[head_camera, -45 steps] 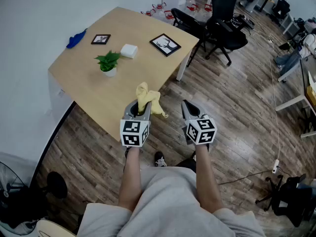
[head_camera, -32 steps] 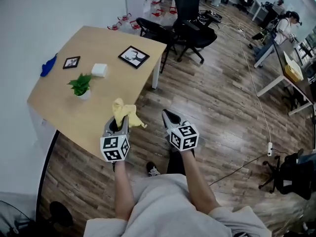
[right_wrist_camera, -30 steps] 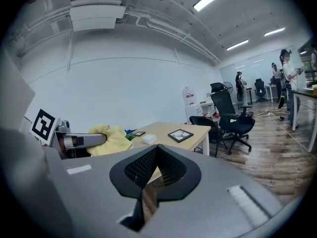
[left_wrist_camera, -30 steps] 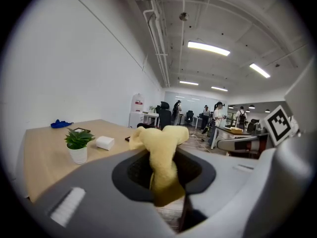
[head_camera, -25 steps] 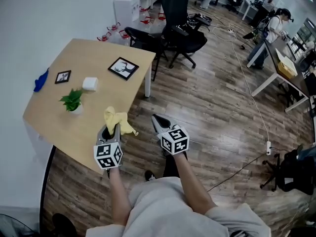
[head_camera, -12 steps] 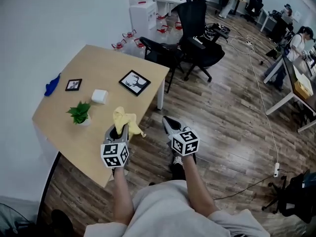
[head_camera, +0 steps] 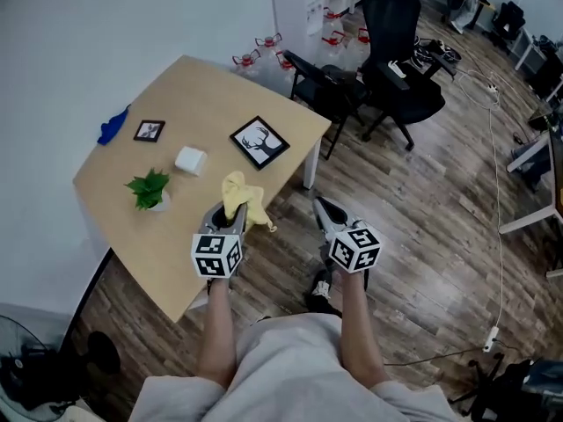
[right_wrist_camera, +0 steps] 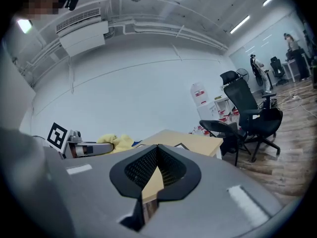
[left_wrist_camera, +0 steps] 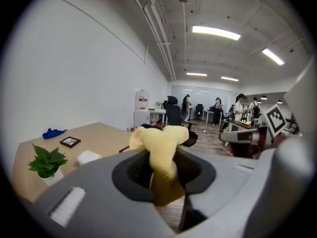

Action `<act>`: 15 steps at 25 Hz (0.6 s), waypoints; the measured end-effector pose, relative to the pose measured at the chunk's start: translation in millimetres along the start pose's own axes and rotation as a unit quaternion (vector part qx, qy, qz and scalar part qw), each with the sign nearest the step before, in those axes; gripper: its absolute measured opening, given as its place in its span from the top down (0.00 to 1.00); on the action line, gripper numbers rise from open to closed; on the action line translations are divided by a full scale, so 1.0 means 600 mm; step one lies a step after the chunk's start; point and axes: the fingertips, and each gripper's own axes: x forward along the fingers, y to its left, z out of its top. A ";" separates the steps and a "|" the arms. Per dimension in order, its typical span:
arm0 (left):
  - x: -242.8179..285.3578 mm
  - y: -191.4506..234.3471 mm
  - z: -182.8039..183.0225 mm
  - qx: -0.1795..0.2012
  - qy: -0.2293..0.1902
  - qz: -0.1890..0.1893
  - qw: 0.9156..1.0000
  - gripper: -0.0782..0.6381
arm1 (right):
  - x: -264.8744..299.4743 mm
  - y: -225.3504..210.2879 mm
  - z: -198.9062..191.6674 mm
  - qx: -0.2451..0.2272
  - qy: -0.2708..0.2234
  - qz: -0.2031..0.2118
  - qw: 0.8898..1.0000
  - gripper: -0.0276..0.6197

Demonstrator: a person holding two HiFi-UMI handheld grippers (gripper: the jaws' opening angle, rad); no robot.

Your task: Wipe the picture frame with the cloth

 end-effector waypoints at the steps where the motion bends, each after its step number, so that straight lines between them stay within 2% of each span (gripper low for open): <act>1: 0.014 -0.004 0.005 0.002 0.003 0.002 1.000 0.68 | 0.002 -0.017 0.006 0.005 0.000 0.002 1.000 0.95; 6: 0.072 -0.018 0.011 0.000 0.014 0.018 1.000 0.68 | 0.018 -0.080 0.025 0.008 0.010 0.016 1.000 0.95; 10: 0.104 -0.027 0.015 -0.019 0.010 0.029 0.999 0.68 | 0.025 -0.125 0.048 0.003 0.007 0.024 1.000 0.95; 15: 0.113 -0.029 0.004 -0.037 0.017 0.044 0.998 0.68 | 0.039 -0.165 0.043 0.050 0.003 0.027 0.998 0.95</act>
